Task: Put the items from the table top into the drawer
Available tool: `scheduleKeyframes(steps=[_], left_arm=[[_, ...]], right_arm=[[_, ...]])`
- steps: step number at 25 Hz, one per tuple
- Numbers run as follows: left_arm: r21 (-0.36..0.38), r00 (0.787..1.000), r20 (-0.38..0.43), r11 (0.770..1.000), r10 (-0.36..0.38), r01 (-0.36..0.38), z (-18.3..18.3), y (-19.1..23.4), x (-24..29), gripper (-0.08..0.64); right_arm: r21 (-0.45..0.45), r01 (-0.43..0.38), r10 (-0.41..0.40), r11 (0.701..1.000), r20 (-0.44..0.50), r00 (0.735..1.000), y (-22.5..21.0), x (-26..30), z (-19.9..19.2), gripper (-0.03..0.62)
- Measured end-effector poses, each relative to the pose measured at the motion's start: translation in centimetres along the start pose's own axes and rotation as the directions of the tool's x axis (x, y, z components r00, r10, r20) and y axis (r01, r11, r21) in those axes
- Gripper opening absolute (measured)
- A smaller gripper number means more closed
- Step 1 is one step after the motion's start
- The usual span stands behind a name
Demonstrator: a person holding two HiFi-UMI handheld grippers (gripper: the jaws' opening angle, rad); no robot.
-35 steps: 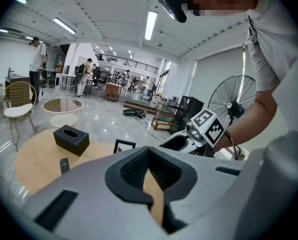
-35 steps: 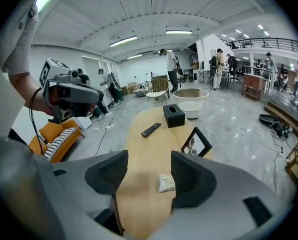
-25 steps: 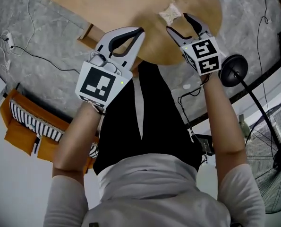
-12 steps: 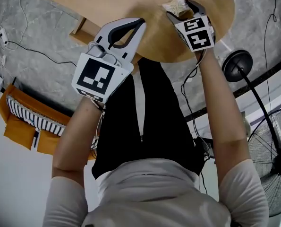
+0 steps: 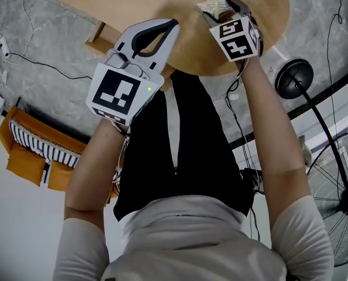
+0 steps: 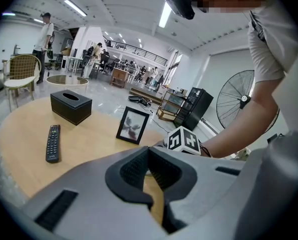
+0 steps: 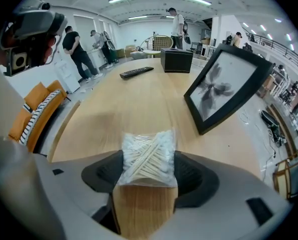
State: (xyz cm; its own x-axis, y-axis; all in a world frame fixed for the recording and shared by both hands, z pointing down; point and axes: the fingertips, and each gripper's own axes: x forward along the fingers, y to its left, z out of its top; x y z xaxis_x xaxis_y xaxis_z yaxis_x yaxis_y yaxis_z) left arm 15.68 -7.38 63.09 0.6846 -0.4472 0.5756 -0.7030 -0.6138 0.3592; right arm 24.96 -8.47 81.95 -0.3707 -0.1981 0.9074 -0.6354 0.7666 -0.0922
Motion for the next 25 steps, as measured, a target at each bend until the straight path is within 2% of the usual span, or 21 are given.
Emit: scheduleKeyframes(steps=[5,12,25], left_arm=[[0.000,1.000,0.004,1.000,0.012,-0.012,-0.3,-0.3,-0.9,0.009],[-0.020,0.999,0.026,0.999,0.041,-0.040,-1.5,-0.2,-4.0,0.009],[-0.078,0.989,0.065,0.989,0.133,-0.128,-5.4,2.2,-13.4,0.009]], right_arm=[[-0.007,0.006,-0.006,1.000,-0.009,1.000,0.4,-0.6,-0.3,0.316],[-0.027,0.001,-0.001,1.000,-0.001,1.000,3.3,-1.9,0.5,0.316],[-0.109,-0.044,0.045,0.993,0.001,0.999,12.7,-1.8,3.5,0.316]])
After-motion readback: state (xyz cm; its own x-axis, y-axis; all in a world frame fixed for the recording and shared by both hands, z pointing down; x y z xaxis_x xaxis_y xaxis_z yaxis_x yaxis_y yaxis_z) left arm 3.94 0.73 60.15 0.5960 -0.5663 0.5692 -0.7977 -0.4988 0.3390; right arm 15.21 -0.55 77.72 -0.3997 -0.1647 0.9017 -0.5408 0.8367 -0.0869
